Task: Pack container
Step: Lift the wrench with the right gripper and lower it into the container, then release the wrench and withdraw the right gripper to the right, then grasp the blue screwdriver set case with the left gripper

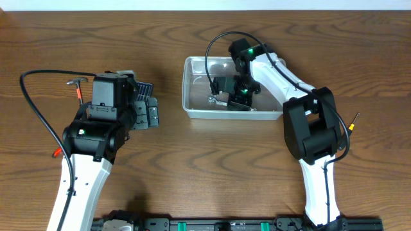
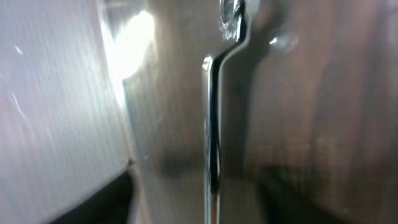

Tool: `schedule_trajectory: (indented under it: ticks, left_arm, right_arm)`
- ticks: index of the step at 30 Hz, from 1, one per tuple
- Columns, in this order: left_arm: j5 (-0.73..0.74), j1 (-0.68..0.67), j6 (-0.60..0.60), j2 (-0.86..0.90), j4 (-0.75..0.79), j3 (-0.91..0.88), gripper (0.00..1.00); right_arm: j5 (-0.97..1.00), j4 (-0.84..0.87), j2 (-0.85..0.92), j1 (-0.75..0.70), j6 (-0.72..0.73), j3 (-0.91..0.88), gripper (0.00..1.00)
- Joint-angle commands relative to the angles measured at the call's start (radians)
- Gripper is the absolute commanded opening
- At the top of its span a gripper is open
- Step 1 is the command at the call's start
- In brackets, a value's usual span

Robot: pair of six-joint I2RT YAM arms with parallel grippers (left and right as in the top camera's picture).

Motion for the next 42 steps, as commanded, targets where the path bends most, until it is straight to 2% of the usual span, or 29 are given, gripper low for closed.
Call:
schedule_trajectory:
  ticks: [1, 5, 11, 14, 19, 23, 28, 30, 33, 36, 42]
  left_arm:
    - [-0.009, -0.002, 0.002, 0.003, -0.003, 0.019, 0.98]
    - [-0.009, -0.002, 0.002, 0.003, -0.012, 0.019, 0.98]
    - [-0.009, -0.001, 0.036, -0.002, -0.049, 0.027, 0.98]
    - [-0.01, -0.001, 0.037, 0.002, -0.109, 0.1, 0.98]
    - [-0.134, 0.018, 0.076, 0.113, -0.235, 0.351, 0.98]
    - [-0.136, 0.094, 0.145, 0.294, -0.303, 0.484, 0.98]
    - [-0.135, 0.181, 0.162, 0.515, -0.262, 0.491, 0.98]
    - [-0.122, 0.189, 0.231, 0.597, -0.251, 0.491, 0.98]
    - [-0.086, 0.183, 0.311, 0.698, -0.24, 0.491, 0.98]
    - [-0.027, 0.179, 0.334, 0.784, -0.22, 0.491, 0.98]
    - [0.083, 0.179, 0.399, 0.849, -0.171, 0.491, 0.98]
  right_arm:
    - [0.011, 0.003, 0.003, 0.01, 0.022, -0.002, 0.99]
    - [0.034, 0.008, -0.076, 0.006, 0.096, 0.028, 0.99]
    - [0.259, -0.003, -0.239, -0.047, 0.384, 0.153, 0.99]
    - [0.319, -0.01, -0.348, -0.109, 0.523, 0.2, 0.99]
    - [0.338, -0.019, -0.498, -0.298, 0.854, 0.203, 0.99]
    - [0.33, -0.118, -0.532, -0.509, 1.048, 0.203, 0.99]
    - [0.225, -0.189, -0.529, -0.713, 1.068, 0.169, 0.99]
    - [0.212, -0.199, -0.53, -0.763, 1.068, 0.154, 0.99]
    - [0.209, -0.211, -0.529, -0.803, 1.067, 0.146, 0.99]
    - [0.209, -0.215, -0.53, -0.81, 1.036, 0.146, 0.99]
    - [0.209, -0.22, -0.529, -0.809, 1.029, 0.145, 0.99]
